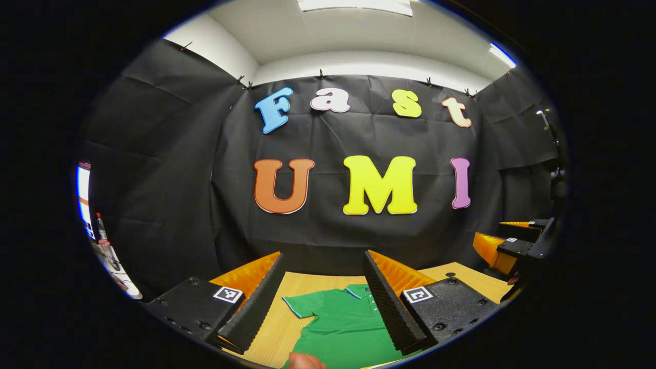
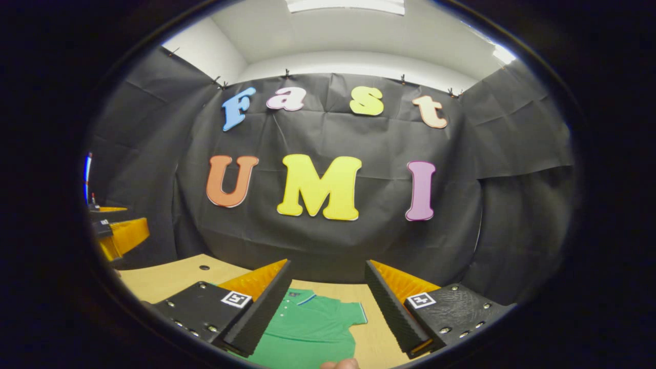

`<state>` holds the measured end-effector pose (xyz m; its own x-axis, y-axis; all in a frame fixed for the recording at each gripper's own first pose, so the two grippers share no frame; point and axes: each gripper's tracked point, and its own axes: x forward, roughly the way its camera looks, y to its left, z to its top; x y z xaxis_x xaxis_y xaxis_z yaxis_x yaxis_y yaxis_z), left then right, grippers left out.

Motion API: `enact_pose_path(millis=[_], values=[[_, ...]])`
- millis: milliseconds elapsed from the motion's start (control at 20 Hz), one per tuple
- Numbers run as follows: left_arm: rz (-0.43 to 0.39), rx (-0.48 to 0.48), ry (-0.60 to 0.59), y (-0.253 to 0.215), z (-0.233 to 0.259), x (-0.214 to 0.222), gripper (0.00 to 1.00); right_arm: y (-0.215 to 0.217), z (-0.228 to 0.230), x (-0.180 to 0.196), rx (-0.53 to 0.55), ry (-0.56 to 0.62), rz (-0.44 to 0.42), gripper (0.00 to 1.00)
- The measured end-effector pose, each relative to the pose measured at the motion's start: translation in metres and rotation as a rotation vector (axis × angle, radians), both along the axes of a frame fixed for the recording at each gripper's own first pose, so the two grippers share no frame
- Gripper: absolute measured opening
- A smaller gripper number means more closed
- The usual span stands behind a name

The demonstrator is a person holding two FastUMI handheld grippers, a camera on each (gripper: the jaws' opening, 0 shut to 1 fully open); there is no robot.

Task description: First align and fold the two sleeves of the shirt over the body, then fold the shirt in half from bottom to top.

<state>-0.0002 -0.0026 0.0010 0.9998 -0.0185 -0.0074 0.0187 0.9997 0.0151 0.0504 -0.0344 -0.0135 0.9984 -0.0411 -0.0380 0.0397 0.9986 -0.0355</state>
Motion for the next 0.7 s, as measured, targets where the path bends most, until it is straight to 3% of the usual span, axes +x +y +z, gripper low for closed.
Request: enact_pose_path(millis=[300,400,450,500,700], values=[[-0.065,-0.052,-0.021,-0.022,0.003,0.017,0.97,-0.061,-0.042,0.091,-0.001,0.146,-0.068,0.94],[-0.067,-0.047,0.0,-0.026,0.0,0.028,0.97,-0.075,-0.07,0.129,0.008,0.216,-0.055,0.94],[-0.071,-0.053,0.011,-0.029,-0.001,0.032,0.89,-0.077,-0.087,0.15,0.014,0.252,-0.031,0.94],[-0.074,-0.061,0.022,-0.034,-0.005,0.042,0.97,-0.082,-0.105,0.171,0.016,0.294,-0.018,0.94],[-0.059,-0.061,0.062,-0.04,-0.016,0.073,0.97,-0.103,-0.186,0.247,0.019,0.435,-0.006,0.95]])
